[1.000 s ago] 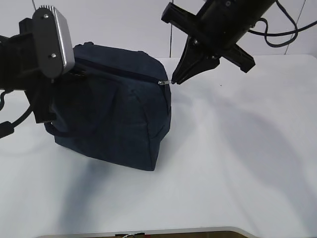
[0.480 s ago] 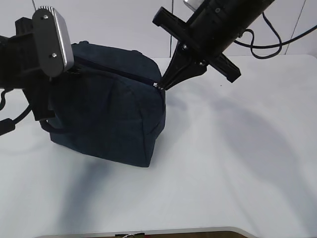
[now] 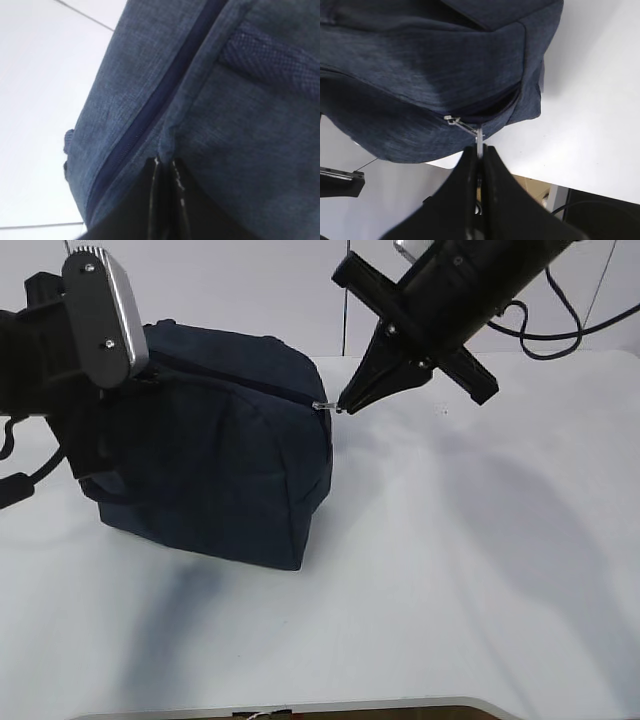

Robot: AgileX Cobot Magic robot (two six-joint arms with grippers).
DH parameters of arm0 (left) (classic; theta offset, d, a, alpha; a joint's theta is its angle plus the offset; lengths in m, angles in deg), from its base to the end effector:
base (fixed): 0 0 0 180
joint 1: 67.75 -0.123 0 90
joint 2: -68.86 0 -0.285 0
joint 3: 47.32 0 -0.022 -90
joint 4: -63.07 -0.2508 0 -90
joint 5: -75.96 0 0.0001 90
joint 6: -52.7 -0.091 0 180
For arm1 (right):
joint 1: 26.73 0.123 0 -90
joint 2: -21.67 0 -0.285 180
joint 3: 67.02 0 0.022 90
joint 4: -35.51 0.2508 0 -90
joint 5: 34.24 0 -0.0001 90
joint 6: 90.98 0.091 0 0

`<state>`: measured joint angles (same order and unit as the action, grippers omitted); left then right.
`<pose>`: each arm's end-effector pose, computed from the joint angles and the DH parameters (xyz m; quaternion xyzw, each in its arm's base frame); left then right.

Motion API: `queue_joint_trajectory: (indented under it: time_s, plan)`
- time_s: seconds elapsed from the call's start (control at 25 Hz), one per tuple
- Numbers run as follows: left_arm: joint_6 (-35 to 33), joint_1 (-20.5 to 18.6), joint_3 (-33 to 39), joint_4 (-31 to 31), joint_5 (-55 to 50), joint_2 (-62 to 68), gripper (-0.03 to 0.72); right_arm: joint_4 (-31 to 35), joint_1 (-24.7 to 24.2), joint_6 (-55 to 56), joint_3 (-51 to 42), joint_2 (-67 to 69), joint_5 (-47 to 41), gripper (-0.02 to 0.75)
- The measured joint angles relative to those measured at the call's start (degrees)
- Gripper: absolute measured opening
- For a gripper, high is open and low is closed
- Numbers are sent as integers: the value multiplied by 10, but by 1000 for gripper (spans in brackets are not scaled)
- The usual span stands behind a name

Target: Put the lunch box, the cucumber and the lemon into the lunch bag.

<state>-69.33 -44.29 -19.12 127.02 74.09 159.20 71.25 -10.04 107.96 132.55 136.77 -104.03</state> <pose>0.2849 -0.1267 0.2629 0.5693 0.6488 0.1382 0.4857 0.3661 0.1619 0.3068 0.0869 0.9424 0.3220 0.0242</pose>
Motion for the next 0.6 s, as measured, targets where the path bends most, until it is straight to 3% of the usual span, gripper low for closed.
queue_joint_trajectory:
  time_s: [0.6]
  plan:
    - [-1,0,1,13,56,8,-10,45,-9,-26,0,56,1,5]
